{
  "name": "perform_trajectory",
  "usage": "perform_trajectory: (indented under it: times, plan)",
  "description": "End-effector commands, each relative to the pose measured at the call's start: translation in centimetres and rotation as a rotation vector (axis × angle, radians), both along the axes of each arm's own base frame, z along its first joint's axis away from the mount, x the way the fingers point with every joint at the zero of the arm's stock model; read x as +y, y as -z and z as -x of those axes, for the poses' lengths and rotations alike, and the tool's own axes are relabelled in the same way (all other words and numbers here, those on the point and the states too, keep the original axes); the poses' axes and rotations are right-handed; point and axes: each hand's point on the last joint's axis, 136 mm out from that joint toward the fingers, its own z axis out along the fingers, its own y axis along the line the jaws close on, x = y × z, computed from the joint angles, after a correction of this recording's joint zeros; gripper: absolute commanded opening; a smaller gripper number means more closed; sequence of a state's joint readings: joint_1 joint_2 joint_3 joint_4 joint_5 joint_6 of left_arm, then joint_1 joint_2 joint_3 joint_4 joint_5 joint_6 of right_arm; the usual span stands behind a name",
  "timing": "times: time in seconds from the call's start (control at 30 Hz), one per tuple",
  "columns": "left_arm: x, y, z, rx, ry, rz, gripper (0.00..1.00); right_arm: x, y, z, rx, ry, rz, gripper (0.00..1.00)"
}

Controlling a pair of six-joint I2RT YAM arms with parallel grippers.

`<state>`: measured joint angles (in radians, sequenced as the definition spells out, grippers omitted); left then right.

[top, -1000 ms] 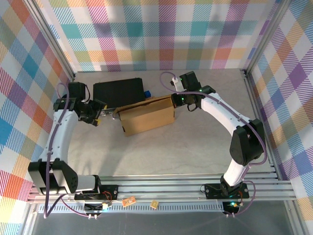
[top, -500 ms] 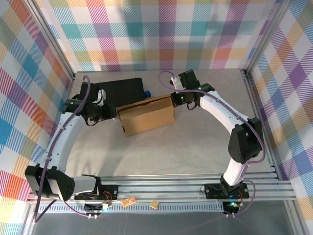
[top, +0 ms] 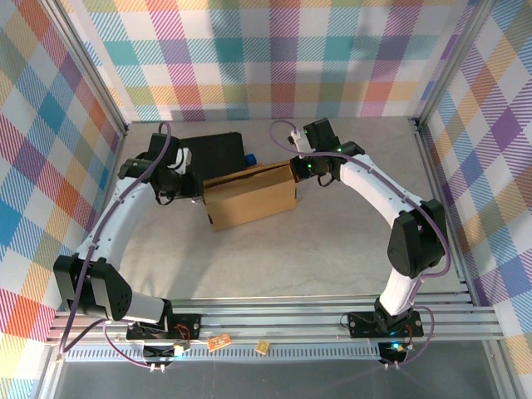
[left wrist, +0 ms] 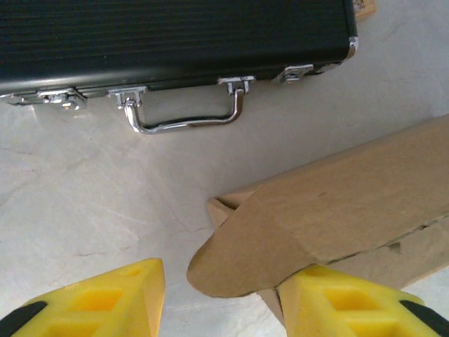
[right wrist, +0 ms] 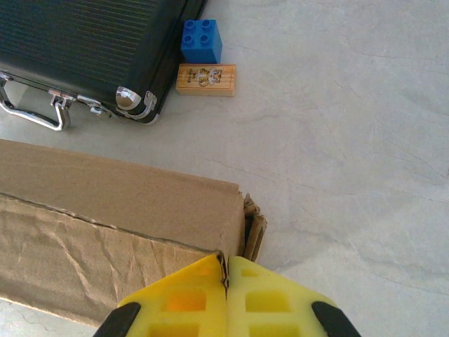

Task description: Fold the paper box

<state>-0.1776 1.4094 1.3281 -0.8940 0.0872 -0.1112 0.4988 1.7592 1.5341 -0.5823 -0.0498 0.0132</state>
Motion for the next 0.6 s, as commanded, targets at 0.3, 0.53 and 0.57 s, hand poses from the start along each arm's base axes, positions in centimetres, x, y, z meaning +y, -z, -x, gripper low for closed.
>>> perform_trajectory:
  times: [0.3, 0.53, 0.57]
  plan:
    - [-0.99, -1.21, -1.64, -0.037, 0.002, 0.023, 0.12, 0.01, 3.39, 2.50, 0.152, -0.044, 0.054, 0.00]
    - [-1.29, -1.13, -1.03, 0.045, -0.060, 0.069, 0.03, -0.16, 3.38, 2.49, 0.153, -0.034, 0.060, 0.00]
    - [-1.31, -0.92, -0.83, 0.067, -0.076, 0.076, 0.02, -0.18, 3.41, 2.47, 0.154, -0.032, 0.061, 0.00]
